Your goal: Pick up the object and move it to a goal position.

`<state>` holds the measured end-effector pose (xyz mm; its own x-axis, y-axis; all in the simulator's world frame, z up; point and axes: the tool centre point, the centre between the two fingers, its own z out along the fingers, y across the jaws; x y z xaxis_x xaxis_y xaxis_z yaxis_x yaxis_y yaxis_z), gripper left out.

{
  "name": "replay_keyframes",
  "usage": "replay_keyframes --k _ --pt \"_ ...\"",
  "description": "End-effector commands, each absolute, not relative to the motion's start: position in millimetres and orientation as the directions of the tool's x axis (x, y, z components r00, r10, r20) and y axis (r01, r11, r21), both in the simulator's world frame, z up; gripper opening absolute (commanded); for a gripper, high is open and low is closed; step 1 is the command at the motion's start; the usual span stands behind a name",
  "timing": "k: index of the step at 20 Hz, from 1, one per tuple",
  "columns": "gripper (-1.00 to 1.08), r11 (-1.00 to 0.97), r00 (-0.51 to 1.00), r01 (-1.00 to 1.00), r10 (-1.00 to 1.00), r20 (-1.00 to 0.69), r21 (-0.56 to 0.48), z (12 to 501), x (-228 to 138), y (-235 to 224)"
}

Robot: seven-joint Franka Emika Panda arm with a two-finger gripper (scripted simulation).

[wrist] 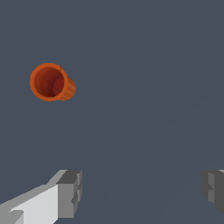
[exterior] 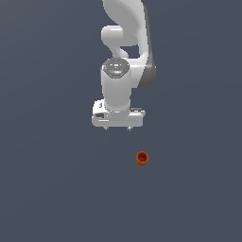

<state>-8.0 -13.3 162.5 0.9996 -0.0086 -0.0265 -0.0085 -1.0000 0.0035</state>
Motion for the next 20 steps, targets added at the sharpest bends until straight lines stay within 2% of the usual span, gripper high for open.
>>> replay_keyframes --k 1,20 --pt "1.0 -1.0 1.0 -0.009 -0.009 -0.027 0.004 162.5 -8.0 -13.3" --pt "1.0 -0.997 0.997 0.074 0.074 -0.02 -0.005 156.9 5.8 7.3"
